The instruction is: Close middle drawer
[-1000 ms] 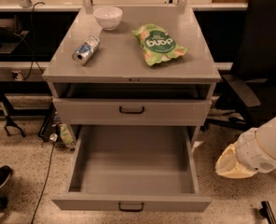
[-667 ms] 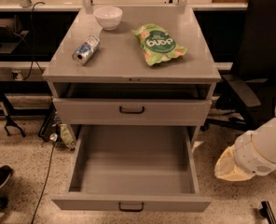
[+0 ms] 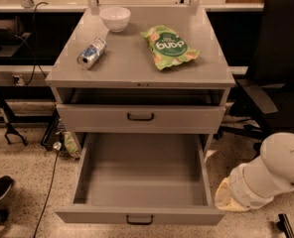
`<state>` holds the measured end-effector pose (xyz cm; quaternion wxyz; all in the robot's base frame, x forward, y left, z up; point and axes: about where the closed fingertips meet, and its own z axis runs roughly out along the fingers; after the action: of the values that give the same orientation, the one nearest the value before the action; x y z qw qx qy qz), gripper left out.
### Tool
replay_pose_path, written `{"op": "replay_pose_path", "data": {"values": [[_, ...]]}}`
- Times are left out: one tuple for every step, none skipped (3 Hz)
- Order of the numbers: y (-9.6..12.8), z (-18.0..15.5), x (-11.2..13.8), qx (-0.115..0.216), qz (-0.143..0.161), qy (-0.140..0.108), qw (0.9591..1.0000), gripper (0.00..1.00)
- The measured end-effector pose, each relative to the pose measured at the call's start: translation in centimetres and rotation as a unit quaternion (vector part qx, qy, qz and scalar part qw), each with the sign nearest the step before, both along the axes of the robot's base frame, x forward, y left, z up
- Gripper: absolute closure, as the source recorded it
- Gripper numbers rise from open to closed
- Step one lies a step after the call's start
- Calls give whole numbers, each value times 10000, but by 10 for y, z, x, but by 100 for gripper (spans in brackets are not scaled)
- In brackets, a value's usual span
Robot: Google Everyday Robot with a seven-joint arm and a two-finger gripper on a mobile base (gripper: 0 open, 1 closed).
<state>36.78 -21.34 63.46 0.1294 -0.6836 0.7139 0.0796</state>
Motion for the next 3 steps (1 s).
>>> {"op": "replay_pose_path", "data": {"values": [[5,-36,7,-75,-126,-181,9997,100],[5,-36,7,-76,-126,-181,9997,100],[13,-57,7,-128,-58,-99,9999,100]]}}
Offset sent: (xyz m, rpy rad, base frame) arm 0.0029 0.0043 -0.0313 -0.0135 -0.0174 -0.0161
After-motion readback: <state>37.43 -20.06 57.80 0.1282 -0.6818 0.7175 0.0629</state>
